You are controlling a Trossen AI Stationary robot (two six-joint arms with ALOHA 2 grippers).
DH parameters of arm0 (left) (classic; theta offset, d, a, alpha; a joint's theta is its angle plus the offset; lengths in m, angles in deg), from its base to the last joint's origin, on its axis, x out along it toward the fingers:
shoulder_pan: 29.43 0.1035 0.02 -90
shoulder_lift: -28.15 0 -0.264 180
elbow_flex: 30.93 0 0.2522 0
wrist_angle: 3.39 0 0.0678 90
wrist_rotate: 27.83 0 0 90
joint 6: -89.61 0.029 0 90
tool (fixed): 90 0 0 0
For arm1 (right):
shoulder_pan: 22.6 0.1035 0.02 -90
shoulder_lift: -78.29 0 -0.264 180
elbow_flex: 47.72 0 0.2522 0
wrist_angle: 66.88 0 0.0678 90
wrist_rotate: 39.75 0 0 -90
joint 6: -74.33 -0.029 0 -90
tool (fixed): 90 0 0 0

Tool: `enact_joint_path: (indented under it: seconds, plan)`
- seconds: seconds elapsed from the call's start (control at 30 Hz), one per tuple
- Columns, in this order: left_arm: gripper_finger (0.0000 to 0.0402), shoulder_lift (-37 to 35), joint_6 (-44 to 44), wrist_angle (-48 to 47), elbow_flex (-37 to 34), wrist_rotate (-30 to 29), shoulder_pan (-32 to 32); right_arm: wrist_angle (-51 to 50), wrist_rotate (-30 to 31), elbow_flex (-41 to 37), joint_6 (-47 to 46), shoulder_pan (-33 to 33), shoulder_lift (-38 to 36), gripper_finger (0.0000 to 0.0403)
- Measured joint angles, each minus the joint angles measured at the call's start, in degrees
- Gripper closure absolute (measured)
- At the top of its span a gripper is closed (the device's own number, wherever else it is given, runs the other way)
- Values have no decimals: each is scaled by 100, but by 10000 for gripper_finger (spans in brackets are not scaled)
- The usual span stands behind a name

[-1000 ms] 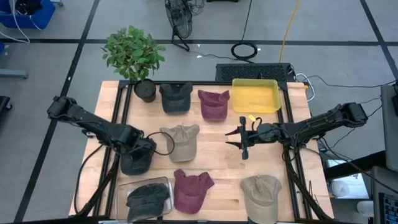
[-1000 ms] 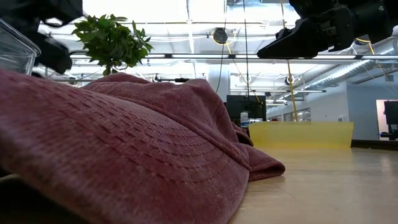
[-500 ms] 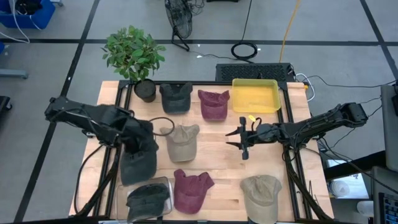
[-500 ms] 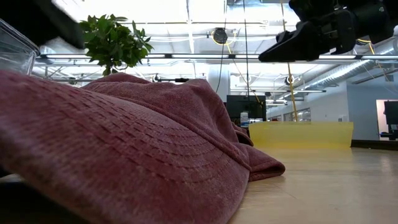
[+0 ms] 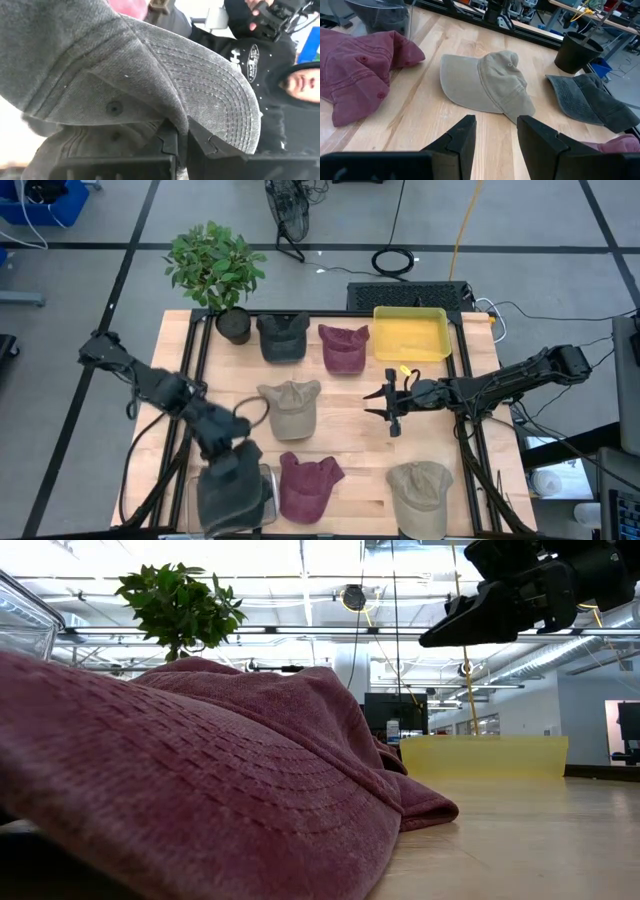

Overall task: Pick & Place hat
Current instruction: Put the bottom black cap into the transparent bin

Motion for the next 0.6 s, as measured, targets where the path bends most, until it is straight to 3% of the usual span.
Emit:
enact_joint_path:
  seconds: [0.23, 0.6]
  plan:
    - [393, 490, -603, 1908, -428, 31, -655, 20, 0, 0, 0, 0, 0, 273]
    - [378, 800, -450, 1247, -458, 403, -873, 60, -5, 0, -36, 136, 0, 273]
